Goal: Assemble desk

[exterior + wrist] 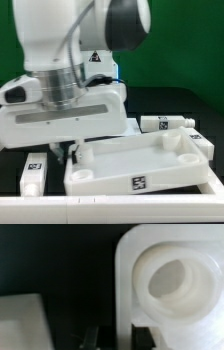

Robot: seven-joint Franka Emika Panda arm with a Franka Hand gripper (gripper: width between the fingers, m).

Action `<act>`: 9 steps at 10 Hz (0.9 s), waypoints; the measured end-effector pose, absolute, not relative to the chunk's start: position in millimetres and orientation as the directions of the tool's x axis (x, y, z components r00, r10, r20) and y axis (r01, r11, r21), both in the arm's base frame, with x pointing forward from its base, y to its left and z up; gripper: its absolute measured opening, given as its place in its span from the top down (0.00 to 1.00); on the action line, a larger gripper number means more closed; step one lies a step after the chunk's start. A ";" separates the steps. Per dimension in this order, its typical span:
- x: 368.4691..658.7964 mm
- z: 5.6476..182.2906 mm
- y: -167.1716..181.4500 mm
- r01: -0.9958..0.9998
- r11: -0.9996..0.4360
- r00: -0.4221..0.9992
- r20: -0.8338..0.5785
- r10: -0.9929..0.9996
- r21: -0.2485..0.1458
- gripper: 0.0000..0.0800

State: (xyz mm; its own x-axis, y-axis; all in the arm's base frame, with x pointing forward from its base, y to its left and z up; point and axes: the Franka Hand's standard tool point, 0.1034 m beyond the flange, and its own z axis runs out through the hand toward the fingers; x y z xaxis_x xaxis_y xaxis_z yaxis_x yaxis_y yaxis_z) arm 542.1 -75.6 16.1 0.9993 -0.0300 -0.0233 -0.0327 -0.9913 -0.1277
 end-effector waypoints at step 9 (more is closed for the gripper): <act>564.0 17.5 -68.9 -0.074 -0.997 0.997 -0.016 -0.074 -0.022 0.93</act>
Offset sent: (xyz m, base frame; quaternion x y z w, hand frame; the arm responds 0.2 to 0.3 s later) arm 0.0188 0.0310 0.0035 -0.0259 0.0297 -0.0149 0.9991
